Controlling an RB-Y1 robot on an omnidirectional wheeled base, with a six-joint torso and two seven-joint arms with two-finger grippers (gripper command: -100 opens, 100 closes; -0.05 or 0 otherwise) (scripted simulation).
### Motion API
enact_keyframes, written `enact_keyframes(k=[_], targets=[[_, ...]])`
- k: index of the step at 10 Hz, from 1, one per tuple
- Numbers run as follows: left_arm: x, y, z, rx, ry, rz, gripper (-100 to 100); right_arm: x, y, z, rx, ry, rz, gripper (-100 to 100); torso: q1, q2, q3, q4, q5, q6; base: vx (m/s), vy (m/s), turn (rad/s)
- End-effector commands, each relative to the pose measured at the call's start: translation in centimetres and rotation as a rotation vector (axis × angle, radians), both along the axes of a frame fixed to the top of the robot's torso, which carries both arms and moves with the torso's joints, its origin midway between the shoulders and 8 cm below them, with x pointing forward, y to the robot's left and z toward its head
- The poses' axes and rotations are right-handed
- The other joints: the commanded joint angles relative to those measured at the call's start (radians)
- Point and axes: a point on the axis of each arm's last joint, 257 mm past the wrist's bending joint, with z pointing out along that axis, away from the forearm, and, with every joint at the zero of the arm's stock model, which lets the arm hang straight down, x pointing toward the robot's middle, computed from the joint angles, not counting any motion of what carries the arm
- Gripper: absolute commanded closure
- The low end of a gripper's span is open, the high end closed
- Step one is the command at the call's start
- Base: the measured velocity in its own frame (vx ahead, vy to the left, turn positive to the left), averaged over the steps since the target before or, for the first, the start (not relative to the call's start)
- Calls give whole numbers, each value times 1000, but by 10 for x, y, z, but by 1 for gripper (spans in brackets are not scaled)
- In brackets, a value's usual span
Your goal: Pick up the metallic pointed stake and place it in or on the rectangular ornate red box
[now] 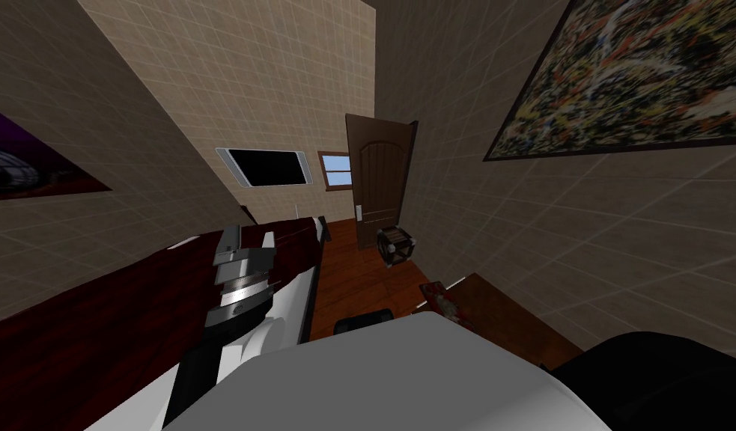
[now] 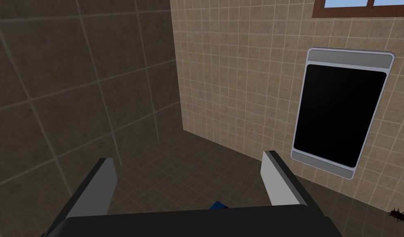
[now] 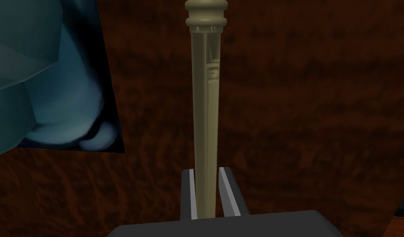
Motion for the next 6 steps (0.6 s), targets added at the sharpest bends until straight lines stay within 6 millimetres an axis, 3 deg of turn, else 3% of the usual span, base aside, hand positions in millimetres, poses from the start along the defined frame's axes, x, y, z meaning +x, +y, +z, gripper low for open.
enact_keyframes(k=[1,6], targets=[[0,0,0,0,0,0,0,3,-4,4,11,-5,7,100,0,0,0,0,0,0,103,70,-13],[0,0,0,0,0,0,0,0,-26,28,29,-5,10,100,-6,-5,-3,0,-1,-2,144,18,-3]])
